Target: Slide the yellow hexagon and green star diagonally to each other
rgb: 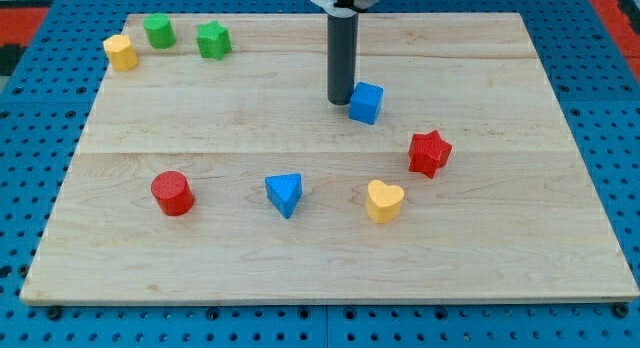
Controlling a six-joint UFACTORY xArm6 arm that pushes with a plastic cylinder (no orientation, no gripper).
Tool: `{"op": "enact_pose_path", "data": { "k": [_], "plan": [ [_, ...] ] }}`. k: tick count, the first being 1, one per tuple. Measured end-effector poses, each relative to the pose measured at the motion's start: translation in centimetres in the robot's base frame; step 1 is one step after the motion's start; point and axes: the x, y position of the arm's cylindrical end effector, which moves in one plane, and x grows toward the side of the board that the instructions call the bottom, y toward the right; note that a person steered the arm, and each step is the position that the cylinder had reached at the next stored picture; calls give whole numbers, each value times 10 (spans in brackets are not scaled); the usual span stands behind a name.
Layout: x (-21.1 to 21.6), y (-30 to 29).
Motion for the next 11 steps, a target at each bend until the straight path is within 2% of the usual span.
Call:
{"op": "enact_pose_path", "data": {
  "k": [1,3,4,10,11],
  "plan": [
    [0,-8],
    [5,-213],
    [-25,-328],
    [-84,-329],
    [-76,-281]
  ]
}}
